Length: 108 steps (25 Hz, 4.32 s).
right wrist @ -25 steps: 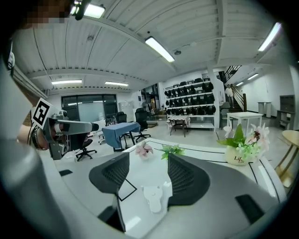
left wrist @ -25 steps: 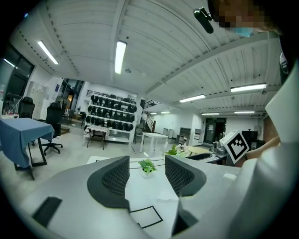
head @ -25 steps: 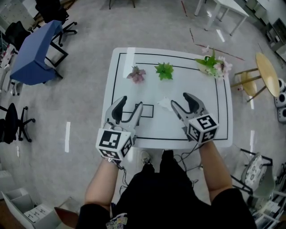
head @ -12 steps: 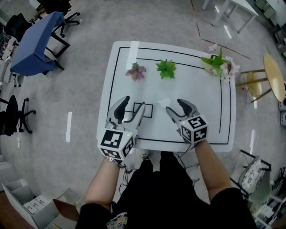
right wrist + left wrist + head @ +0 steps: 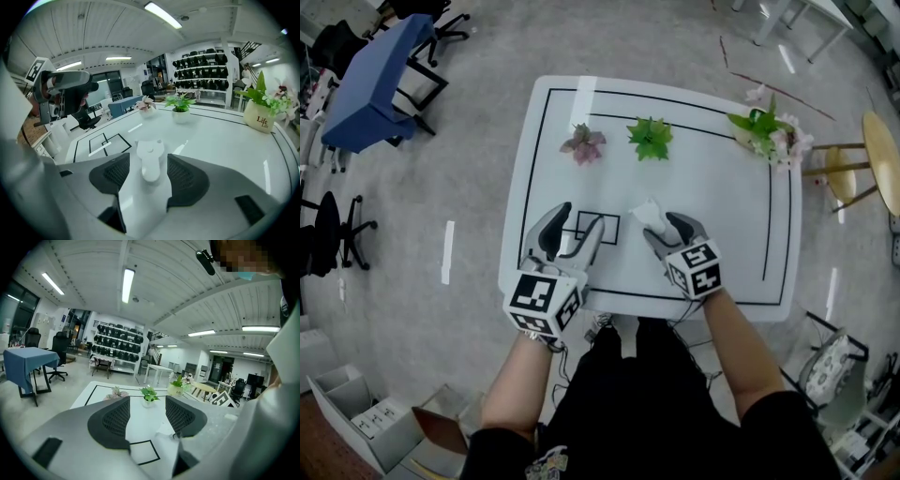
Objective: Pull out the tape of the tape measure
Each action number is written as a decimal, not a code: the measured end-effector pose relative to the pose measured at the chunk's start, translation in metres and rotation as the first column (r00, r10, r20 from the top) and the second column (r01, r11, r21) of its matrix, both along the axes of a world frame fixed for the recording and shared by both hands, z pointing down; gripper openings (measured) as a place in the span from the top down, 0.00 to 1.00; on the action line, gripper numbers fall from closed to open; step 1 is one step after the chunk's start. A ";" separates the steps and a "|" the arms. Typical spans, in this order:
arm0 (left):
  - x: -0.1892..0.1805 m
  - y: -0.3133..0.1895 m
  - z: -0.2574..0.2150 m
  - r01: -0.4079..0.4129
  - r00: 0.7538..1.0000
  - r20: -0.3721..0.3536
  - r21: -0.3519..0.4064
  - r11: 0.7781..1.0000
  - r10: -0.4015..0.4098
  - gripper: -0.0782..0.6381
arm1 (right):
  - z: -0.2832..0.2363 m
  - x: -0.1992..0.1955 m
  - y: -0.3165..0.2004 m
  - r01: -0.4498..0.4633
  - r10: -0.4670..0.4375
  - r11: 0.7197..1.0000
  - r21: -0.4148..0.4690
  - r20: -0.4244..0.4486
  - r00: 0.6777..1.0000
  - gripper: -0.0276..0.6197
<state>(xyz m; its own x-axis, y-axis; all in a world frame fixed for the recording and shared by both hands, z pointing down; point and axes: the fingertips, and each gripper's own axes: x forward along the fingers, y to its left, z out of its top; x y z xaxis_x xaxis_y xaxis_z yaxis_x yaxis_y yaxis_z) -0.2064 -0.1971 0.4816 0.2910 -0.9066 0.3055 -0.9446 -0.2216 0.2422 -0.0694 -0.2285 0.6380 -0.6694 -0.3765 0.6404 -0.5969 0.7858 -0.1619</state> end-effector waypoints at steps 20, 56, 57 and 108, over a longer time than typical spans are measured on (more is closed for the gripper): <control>0.005 0.013 0.000 0.020 1.000 -0.007 -0.005 1.000 -0.021 0.58 | 0.023 -0.003 0.003 0.045 -0.034 0.997 0.056 -0.173 0.984 0.75; 0.088 -0.001 -0.028 -0.279 0.960 0.019 0.024 0.960 0.279 0.61 | -0.154 0.014 0.029 0.114 -0.107 0.993 -0.043 0.143 0.984 0.75; 0.091 0.000 -0.029 -0.291 0.957 0.020 0.026 0.956 0.290 0.62 | -0.157 0.014 0.031 0.125 -0.117 0.991 -0.046 0.146 0.982 0.75; 0.104 0.011 -0.038 -0.260 0.965 0.021 -0.027 0.965 0.260 0.84 | -0.168 0.086 0.026 -0.105 0.106 0.993 0.056 -0.008 0.994 0.75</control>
<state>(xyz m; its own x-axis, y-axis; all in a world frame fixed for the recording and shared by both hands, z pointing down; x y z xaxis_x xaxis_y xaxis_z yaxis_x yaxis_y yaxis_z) -0.1024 -0.1863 0.4435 0.5083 -0.7931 0.3355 -0.8607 -0.4549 0.2286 0.0161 -0.2021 0.4700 -0.6171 -0.4799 0.6236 -0.6786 0.7258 -0.1130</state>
